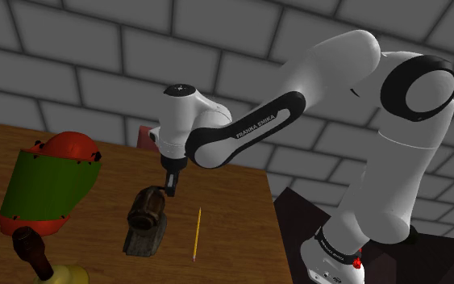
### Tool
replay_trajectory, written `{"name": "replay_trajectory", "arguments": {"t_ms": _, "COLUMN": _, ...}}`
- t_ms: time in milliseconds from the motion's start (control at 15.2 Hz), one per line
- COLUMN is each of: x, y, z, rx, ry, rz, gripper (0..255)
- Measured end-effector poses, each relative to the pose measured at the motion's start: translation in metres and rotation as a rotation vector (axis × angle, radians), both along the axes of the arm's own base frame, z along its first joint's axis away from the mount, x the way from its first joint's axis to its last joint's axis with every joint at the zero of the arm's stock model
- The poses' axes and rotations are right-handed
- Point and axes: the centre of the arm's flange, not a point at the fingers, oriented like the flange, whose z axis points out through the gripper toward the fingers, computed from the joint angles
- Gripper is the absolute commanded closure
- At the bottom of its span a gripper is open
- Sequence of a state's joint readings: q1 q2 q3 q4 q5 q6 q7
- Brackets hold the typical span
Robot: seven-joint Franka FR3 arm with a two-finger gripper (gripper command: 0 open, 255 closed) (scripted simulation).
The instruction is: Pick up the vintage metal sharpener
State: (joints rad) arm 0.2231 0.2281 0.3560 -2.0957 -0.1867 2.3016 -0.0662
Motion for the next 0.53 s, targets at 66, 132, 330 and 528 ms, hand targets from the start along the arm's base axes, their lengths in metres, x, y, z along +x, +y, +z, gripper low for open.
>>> {"name": "replay_trajectory", "arguments": {"t_ms": 66, "x": 0.0, "y": 0.0, "z": 0.002, "rx": 0.0, "ry": 0.001, "rz": 0.0, "gripper": 255}}
{"name": "replay_trajectory", "arguments": {"t_ms": 132, "x": 0.0, "y": 0.0, "z": 0.006, "rx": -0.001, "ry": 0.001, "rz": 0.001, "gripper": 255}}
{"name": "replay_trajectory", "arguments": {"t_ms": 330, "x": -0.001, "y": 0.0, "z": 0.019, "rx": -0.001, "ry": 0.001, "rz": 0.001, "gripper": 255}}
{"name": "replay_trajectory", "arguments": {"t_ms": 528, "x": 0.0, "y": 0.0, "z": 0.036, "rx": -0.001, "ry": 0.001, "rz": 0.001, "gripper": 255}}
